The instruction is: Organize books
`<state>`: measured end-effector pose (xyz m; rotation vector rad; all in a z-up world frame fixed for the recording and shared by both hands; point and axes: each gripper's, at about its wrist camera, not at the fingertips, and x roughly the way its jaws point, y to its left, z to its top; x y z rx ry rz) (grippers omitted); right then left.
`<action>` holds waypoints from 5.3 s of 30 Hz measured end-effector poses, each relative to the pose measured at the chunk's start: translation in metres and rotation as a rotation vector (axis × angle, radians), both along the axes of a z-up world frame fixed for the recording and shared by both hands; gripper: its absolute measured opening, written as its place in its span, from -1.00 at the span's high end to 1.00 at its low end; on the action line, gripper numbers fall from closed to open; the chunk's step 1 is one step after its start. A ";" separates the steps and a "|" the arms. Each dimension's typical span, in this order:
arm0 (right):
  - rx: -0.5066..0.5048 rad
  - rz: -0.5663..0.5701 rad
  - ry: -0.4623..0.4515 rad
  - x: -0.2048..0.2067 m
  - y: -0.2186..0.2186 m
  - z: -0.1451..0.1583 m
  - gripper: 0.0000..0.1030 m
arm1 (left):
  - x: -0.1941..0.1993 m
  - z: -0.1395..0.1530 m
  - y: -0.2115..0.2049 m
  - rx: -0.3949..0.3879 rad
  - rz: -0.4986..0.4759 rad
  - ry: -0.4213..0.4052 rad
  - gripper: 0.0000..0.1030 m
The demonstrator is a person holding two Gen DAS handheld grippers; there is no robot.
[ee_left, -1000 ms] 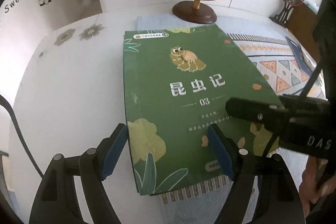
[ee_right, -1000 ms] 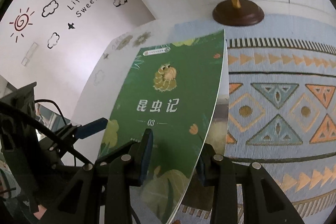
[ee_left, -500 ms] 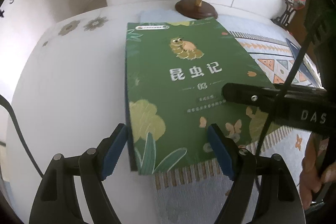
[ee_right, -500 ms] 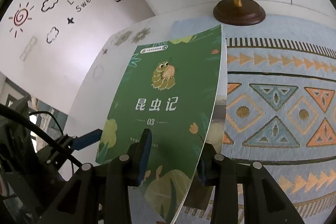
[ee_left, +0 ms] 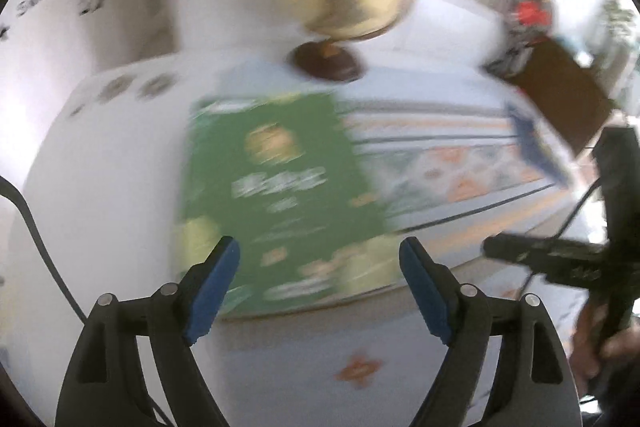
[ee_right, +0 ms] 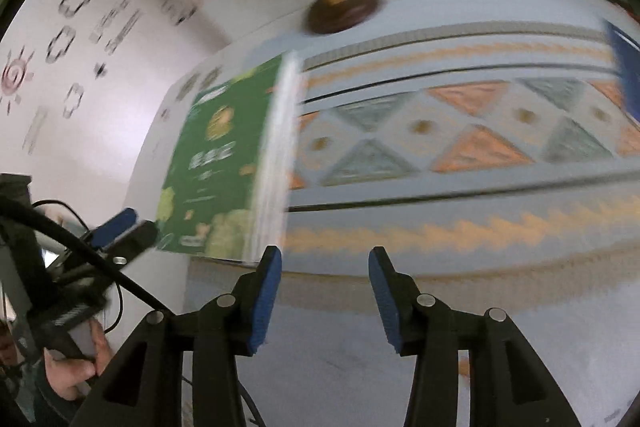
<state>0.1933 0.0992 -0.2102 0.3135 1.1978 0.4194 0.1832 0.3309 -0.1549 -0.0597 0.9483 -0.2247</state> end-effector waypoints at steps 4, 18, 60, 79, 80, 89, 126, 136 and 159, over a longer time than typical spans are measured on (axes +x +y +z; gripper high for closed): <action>0.008 -0.147 -0.020 -0.009 -0.072 0.012 0.05 | 0.012 0.016 -0.072 -0.038 -0.142 -0.026 -0.63; -0.045 -0.502 -0.062 0.000 -0.339 0.031 -0.07 | 0.068 0.012 -0.355 -0.055 -0.526 0.054 -0.74; -0.120 -0.251 0.001 0.085 -0.416 -0.005 -0.46 | 0.101 -0.091 -0.425 -0.291 -0.350 0.324 -0.81; -0.193 0.008 -0.013 0.061 -0.310 -0.027 0.22 | 0.046 -0.106 -0.300 -0.341 0.019 0.253 -0.82; -0.200 0.008 -0.010 0.060 -0.308 -0.031 0.23 | 0.048 -0.107 -0.302 -0.353 0.022 0.249 -0.82; -0.096 -0.001 -0.008 0.057 -0.323 -0.037 0.22 | 0.038 -0.081 -0.266 -0.934 0.079 0.171 -0.85; 0.657 -0.242 0.366 0.052 -0.383 -0.080 -0.32 | 0.070 -0.136 -0.309 -1.261 0.082 0.496 0.25; 0.361 -0.155 0.162 0.047 -0.367 -0.042 0.45 | 0.050 -0.108 -0.341 -0.491 -0.021 0.386 0.25; -0.060 0.177 -0.206 0.005 -0.193 0.031 0.47 | -0.002 -0.030 -0.242 -0.165 0.008 0.138 0.21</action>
